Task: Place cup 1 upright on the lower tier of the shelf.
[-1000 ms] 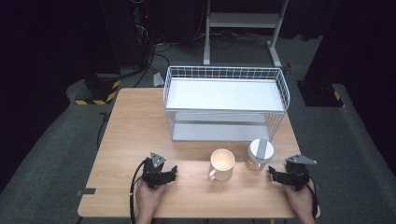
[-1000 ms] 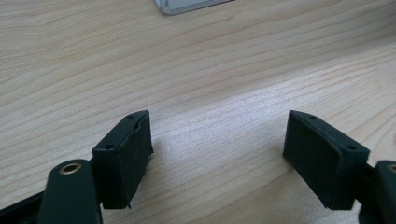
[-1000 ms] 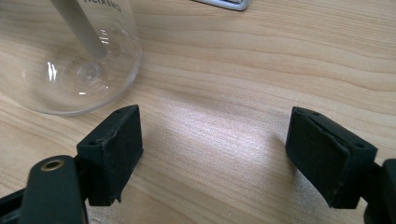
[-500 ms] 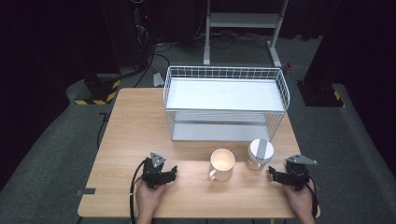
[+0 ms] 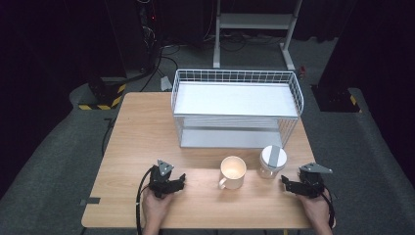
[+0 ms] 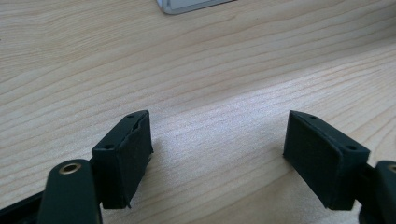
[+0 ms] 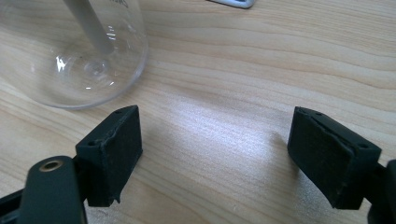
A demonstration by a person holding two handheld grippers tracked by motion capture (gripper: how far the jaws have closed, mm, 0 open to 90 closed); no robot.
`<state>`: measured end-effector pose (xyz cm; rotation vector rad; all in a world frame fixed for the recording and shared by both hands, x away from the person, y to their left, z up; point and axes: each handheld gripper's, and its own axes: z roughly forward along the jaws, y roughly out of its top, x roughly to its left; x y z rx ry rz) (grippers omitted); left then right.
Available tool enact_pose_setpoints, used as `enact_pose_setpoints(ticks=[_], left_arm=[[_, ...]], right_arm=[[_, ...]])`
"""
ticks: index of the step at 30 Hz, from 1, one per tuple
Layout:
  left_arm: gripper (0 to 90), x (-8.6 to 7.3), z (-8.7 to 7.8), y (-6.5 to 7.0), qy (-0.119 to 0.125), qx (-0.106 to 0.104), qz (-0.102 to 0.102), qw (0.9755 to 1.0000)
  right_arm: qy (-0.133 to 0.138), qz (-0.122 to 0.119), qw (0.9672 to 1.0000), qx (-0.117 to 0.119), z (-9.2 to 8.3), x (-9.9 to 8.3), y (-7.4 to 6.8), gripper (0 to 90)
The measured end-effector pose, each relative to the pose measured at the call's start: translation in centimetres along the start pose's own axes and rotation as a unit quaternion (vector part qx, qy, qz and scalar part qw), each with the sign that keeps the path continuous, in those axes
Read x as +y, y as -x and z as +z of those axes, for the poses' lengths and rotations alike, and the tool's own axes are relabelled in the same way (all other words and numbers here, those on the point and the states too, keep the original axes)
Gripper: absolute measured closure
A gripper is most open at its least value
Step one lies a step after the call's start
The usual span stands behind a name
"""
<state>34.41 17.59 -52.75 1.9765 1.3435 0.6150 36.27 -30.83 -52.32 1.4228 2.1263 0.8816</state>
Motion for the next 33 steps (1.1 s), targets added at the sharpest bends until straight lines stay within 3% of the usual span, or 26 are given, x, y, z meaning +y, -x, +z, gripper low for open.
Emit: enact_pose_setpoints(ticks=[16,33], left_arm=[[23.6,0.0,0.0,0.0,0.000,0.000,0.000,1.0000],[23.6,0.0,0.0,0.0,0.000,0.000,0.000,1.0000]], right_arm=[[0.022,0.003,0.9996,0.019,-0.8,-0.7,-0.8,14.2],[0.043,-0.014,0.9984,0.033,-2.0,-1.4,-2.3,14.4]])
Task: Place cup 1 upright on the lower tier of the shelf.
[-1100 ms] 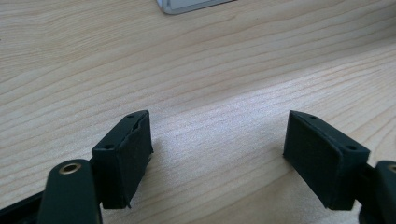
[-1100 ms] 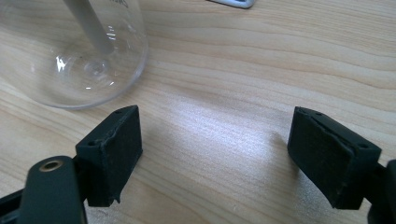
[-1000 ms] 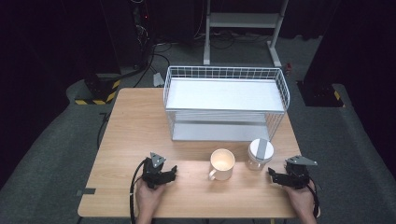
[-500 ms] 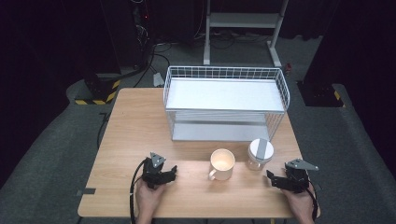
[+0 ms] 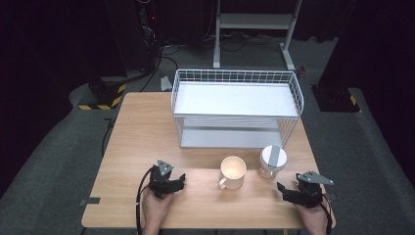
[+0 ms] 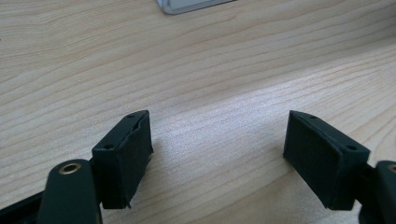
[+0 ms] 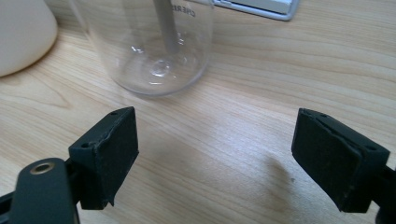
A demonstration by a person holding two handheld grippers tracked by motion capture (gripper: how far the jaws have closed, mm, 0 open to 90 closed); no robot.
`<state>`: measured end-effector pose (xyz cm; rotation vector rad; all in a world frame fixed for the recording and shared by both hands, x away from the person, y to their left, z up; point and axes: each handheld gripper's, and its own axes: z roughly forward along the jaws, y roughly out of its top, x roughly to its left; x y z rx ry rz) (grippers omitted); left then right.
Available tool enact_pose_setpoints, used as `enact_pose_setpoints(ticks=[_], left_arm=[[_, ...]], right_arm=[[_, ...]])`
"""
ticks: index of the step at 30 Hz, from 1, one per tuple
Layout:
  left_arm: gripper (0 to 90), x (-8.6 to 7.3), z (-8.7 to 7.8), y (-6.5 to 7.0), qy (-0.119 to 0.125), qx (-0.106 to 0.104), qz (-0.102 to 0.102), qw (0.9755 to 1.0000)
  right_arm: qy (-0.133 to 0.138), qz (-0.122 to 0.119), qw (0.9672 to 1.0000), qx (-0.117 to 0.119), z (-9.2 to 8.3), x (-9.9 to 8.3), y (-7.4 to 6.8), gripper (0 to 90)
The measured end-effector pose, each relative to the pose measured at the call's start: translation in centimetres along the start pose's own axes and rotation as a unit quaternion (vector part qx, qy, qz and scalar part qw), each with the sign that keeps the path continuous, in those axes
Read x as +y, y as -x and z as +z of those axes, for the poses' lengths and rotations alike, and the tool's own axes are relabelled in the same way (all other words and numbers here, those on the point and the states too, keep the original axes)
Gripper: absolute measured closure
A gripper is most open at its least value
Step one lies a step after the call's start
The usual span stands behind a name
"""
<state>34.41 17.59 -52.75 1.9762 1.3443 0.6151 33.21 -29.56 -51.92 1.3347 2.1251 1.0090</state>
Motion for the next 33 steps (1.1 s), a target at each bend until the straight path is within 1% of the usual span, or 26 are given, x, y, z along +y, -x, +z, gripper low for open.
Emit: enact_pose_setpoints(ticks=[1,7,10,13,15,24,30,32,33], left_arm=[[23.6,0.0,0.0,0.0,0.000,0.000,0.000,1.0000],[23.6,0.0,0.0,0.0,0.000,0.000,0.000,1.0000],[23.6,0.0,0.0,0.0,0.000,0.000,0.000,1.0000],[23.6,0.0,0.0,0.0,0.000,0.000,0.000,1.0000],[23.6,0.0,0.0,0.0,0.000,0.000,0.000,1.0000],[23.6,0.0,0.0,0.0,0.000,0.000,0.000,1.0000],[23.6,0.0,0.0,0.0,0.000,0.000,0.000,1.0000],[23.6,0.0,0.0,0.0,0.000,0.000,0.000,1.0000],[23.6,0.0,0.0,0.0,0.000,0.000,0.000,1.0000]], right_arm=[[0.000,0.005,1.0000,0.002,-0.1,0.0,-0.2,14.5],[0.005,0.005,0.9999,0.008,-0.1,0.2,-0.7,14.5],[0.010,0.000,0.9999,0.012,-0.1,0.3,-1.0,14.4],[0.012,0.003,0.9998,0.016,-0.1,0.4,-1.2,14.3],[0.015,0.000,0.9997,0.019,-0.1,0.5,-1.3,14.2],[0.023,0.003,0.9995,0.023,0.1,1.1,-1.9,13.8],[0.030,-0.002,0.9992,0.027,0.3,1.7,-2.1,12.9],[0.040,-0.008,0.9988,0.027,0.3,1.9,-2.3,12.3],[0.041,-0.006,0.9988,0.028,0.3,2.0,-2.4,12.1]])
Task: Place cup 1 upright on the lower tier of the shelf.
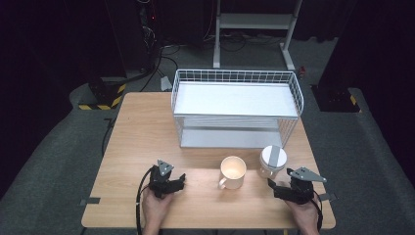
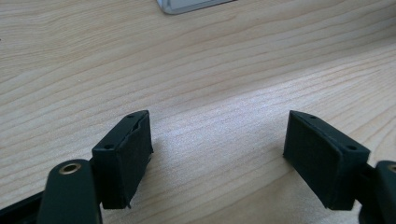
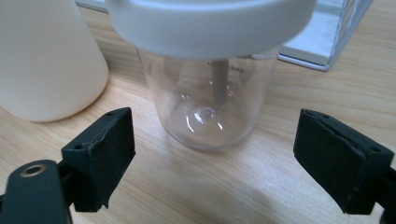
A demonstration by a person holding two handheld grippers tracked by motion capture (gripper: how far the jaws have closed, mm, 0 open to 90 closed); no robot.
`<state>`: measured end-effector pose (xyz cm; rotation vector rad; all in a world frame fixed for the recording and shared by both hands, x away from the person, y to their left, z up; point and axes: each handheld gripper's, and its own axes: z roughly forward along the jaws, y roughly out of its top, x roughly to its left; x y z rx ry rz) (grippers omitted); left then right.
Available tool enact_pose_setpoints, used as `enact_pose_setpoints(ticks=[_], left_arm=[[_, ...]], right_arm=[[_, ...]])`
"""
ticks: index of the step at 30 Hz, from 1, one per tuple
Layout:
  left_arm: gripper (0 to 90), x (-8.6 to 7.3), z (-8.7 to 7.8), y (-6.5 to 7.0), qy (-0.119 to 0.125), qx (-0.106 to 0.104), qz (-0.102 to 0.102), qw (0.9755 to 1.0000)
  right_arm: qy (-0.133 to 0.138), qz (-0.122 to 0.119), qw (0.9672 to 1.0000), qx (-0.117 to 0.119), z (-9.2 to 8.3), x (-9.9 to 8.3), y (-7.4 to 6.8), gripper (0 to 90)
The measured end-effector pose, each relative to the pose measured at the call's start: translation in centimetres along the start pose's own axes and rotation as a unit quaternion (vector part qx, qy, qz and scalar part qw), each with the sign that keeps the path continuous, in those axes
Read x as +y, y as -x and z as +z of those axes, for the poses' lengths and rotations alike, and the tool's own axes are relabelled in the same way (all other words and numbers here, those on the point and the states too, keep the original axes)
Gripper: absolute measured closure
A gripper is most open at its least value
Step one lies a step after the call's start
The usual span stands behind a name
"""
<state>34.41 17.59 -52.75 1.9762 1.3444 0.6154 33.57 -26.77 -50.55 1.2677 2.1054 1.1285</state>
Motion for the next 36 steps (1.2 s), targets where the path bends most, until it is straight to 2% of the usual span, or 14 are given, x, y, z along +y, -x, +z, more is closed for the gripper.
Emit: enact_pose_setpoints(ticks=[5,13,21,36], left_arm=[[23.6,0.0,0.0,0.0,0.000,0.000,0.000,1.0000],[23.6,0.0,0.0,0.0,0.000,0.000,0.000,1.0000],[23.6,0.0,0.0,0.0,0.000,0.000,0.000,1.0000],[23.6,0.0,0.0,0.0,0.000,0.000,0.000,1.0000]], right_arm=[[0.000,0.004,1.0000,0.001,0.4,0.5,-0.2,11.4],[0.004,-0.006,1.0000,-0.002,1.2,1.3,-0.4,11.5],[0.010,0.000,0.9999,-0.007,1.8,1.9,-0.3,11.8],[0.010,-0.006,0.9998,-0.014,3.1,2.3,-0.5,14.7]])
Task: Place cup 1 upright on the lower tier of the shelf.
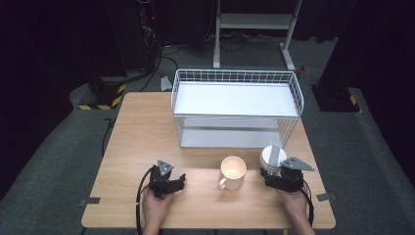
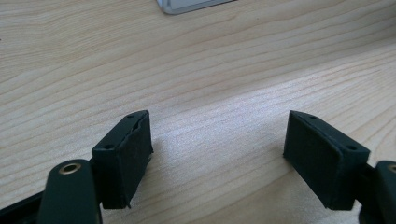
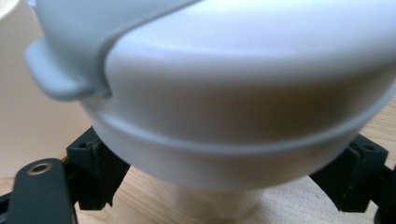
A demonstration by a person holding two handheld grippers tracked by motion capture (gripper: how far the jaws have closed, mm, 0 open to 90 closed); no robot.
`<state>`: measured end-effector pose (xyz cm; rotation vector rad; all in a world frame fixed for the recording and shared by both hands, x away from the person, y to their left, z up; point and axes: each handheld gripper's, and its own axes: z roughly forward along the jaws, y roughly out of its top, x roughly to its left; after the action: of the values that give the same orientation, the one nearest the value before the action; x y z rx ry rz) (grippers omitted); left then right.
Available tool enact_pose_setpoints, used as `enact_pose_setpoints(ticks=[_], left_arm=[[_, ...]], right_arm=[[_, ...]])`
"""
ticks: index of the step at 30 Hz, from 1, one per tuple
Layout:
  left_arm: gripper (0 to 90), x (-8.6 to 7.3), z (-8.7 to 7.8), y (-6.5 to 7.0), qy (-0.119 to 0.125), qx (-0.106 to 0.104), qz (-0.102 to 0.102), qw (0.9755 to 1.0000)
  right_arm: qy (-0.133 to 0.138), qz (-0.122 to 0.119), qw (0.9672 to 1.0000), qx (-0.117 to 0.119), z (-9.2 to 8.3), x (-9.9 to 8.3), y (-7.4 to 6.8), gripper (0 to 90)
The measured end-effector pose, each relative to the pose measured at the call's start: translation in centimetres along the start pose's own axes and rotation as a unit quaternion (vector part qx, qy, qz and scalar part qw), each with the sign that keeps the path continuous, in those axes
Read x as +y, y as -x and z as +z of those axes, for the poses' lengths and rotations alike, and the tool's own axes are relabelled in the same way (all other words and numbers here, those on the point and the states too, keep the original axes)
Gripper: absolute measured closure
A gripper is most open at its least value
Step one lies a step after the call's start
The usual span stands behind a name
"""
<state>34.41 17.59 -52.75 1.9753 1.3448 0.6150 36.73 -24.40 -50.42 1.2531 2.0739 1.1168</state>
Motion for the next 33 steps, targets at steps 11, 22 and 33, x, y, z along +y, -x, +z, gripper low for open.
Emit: enact_pose_setpoints(ticks=[11,22,33], left_arm=[[23.6,0.00,0.00,0.00,0.000,0.000,0.000,1.0000],[23.6,0.00,0.00,0.00,0.000,0.000,0.000,1.0000],[23.6,0.00,0.00,0.00,0.000,0.000,0.000,1.0000]], right_arm=[[0.007,-0.008,0.9999,-0.006,0.29,0.20,-0.26,18.2],[0.002,-0.005,1.0000,-0.006,0.50,0.49,-0.30,18.4],[0.003,-0.007,1.0000,-0.001,0.70,0.62,-0.06,18.6]])
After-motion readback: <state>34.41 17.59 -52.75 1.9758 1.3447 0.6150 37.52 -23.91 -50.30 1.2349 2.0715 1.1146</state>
